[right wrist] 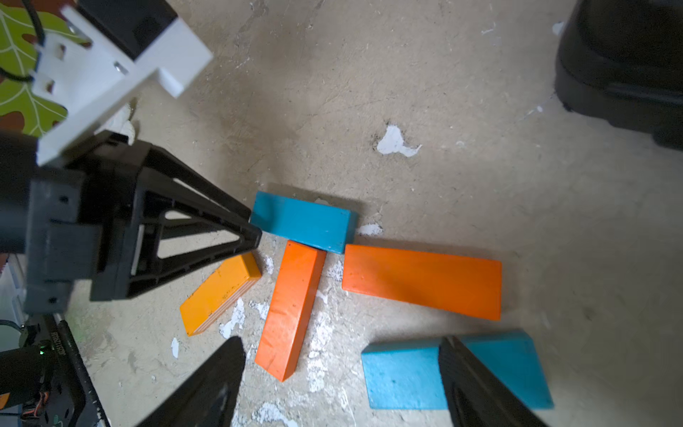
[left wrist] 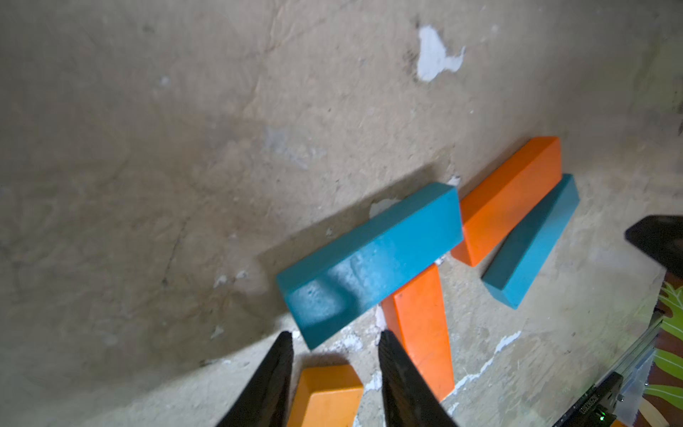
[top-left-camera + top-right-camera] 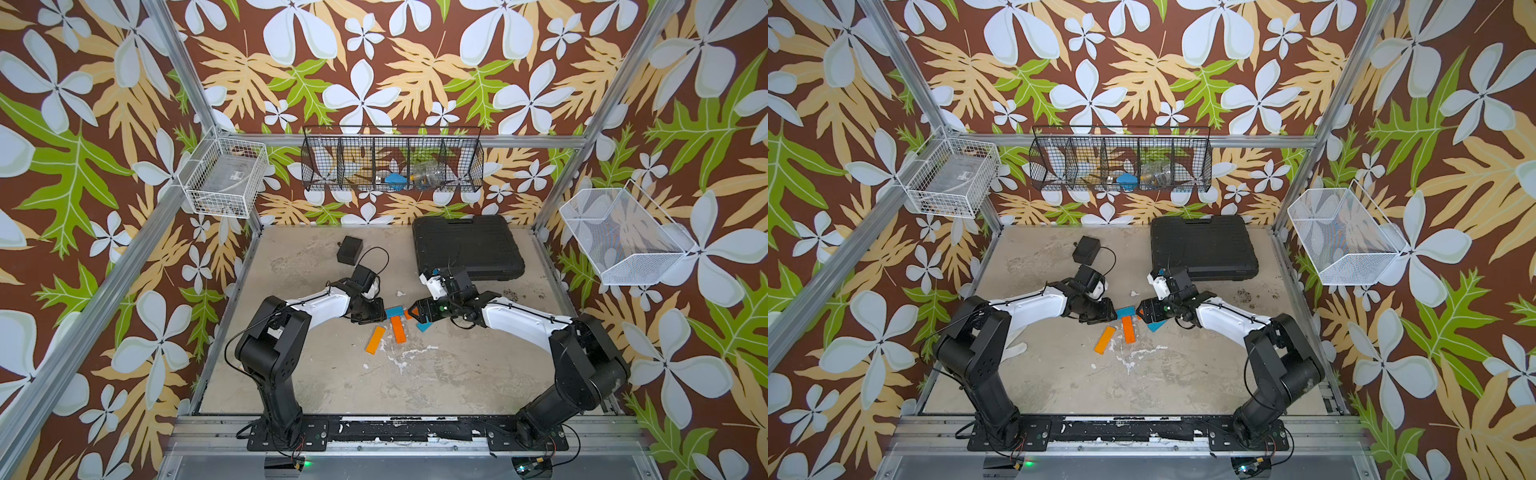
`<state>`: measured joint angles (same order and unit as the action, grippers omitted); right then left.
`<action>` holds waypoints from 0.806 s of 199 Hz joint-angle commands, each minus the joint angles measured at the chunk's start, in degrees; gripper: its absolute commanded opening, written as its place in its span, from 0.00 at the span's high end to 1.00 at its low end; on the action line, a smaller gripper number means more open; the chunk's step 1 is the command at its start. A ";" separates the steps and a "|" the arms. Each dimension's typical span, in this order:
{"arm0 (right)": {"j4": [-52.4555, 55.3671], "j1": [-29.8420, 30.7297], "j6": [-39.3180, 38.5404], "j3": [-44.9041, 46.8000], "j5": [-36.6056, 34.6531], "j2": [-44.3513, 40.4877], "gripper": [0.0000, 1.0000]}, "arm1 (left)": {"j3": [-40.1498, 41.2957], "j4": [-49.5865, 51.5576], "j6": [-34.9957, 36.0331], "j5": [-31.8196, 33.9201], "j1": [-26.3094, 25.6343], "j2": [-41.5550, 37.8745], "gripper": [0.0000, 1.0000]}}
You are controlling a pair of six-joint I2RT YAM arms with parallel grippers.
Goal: Assemble the number 7 with building blocks
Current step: Move the building block to the center of the board.
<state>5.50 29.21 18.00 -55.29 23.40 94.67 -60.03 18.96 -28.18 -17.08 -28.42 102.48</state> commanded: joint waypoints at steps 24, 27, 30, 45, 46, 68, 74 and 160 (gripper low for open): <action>2.32 0.06 -0.01 -10.11 5.91 8.76 0.21 | 0.74 -2.47 -0.67 -2.92 0.12 0.94 0.67; 2.36 0.08 0.06 -10.51 6.39 9.26 0.21 | 0.68 -2.64 -0.80 -3.15 0.20 1.03 0.67; 2.40 0.06 0.19 -10.88 6.85 9.82 0.22 | 0.63 -2.90 -1.00 -3.52 0.28 1.13 0.67; 2.43 0.06 0.46 -12.29 8.90 12.25 0.24 | 1.10 -5.27 -2.45 -5.44 0.71 1.15 0.67; 2.51 0.06 0.46 -12.34 9.01 12.36 0.24 | 1.12 -5.44 -2.52 -5.56 0.77 1.15 0.67; 4.46 0.10 -0.04 -14.08 9.72 15.99 0.27 | 1.82 -7.93 -4.22 -7.40 1.98 0.72 0.55; 5.05 0.06 -0.11 -14.47 9.82 16.80 0.29 | 2.08 -8.42 -4.57 -7.55 2.43 0.47 0.47; 2.49 0.06 2.98 -11.67 14.69 18.00 0.39 | 3.21 -14.13 -6.68 -11.89 4.75 1.61 0.53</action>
<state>9.85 29.26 19.29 -68.38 36.01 113.34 -56.27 7.35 -34.37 -26.59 -23.94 102.83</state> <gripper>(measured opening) 0.628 0.518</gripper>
